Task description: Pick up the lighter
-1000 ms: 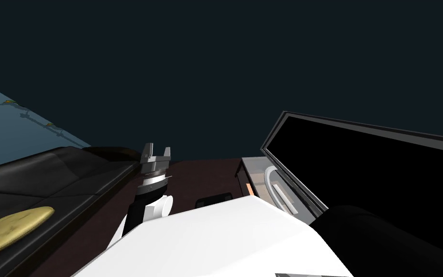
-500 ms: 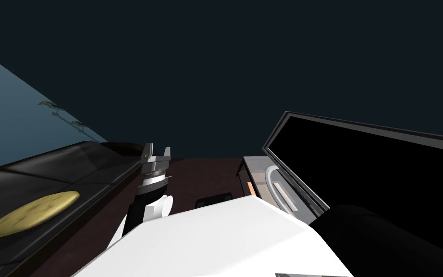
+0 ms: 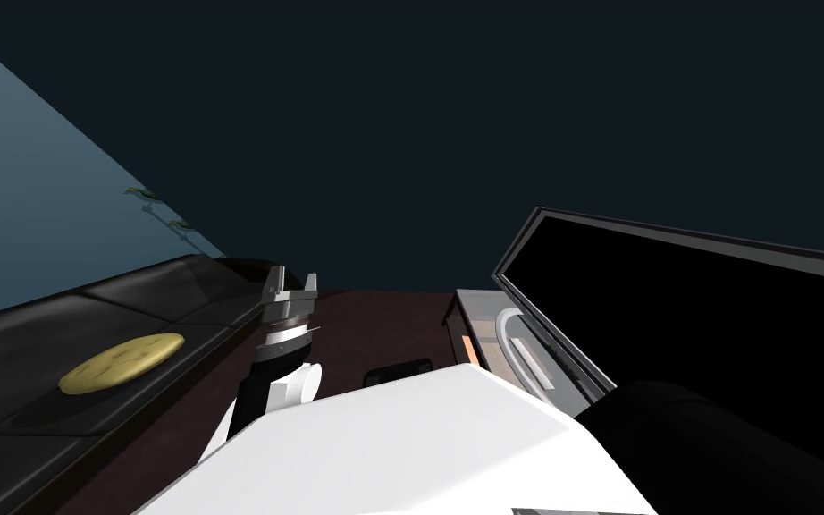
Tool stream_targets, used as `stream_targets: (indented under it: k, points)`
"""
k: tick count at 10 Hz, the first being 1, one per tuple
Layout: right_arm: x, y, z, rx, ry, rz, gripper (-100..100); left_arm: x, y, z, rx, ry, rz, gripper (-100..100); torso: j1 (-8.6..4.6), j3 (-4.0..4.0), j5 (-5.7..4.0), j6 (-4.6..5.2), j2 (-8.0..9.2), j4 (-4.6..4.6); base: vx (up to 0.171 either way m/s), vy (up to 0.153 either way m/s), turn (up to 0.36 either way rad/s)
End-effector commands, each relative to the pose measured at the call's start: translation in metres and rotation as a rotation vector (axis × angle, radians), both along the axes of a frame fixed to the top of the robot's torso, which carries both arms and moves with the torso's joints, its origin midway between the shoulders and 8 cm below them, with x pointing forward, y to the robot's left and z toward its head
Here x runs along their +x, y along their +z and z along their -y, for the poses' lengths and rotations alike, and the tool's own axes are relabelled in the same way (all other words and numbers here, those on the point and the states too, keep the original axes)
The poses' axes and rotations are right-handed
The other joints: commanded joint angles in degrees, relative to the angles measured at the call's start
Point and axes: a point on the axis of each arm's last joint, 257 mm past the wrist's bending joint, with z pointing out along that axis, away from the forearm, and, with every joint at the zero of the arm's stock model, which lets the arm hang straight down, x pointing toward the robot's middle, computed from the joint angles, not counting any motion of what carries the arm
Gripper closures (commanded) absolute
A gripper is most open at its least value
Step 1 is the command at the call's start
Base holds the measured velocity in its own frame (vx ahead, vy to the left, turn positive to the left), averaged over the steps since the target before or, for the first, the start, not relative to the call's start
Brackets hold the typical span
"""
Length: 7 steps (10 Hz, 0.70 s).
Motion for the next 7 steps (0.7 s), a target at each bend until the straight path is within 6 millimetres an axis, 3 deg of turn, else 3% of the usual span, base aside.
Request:
stream_targets:
  k: [1, 2, 6, 7]
  points:
    - [0.0000, 0.0000, 0.0000, 0.000, 0.000, 0.000, -100, 0.0000, 0.0000, 0.0000, 0.000, 0.000, 0.000, 0, 0.00, 0.00, 0.00, 0.00, 0.00, 0.00, -0.020, 0.008, -0.004]
    - [-0.0001, 0.0000, 0.0000, 0.000, -0.002, 0.000, 100, 0.0000, 0.0000, 0.0000, 0.000, 0.000, 0.000, 0, -0.04, -0.07, -0.01, 0.00, -0.12, -0.02, 0.000, 0.000, 0.000]
    - [-0.0001, 0.0001, 0.0002, 0.000, -0.002, 0.000, 100, 0.0000, 0.0000, 0.0000, 0.000, 0.000, 0.000, 0, -0.10, -0.13, -0.04, 0.00, -0.23, -0.05, 0.000, 0.000, 0.000]
    - [-0.0001, 0.0001, 0.0002, 0.000, -0.002, 0.000, 0, 0.0000, 0.0000, 0.0000, 0.000, 0.000, 0.000, 0, -0.10, -0.14, -0.04, 0.00, -0.23, -0.05, 0.000, 0.000, 0.000]
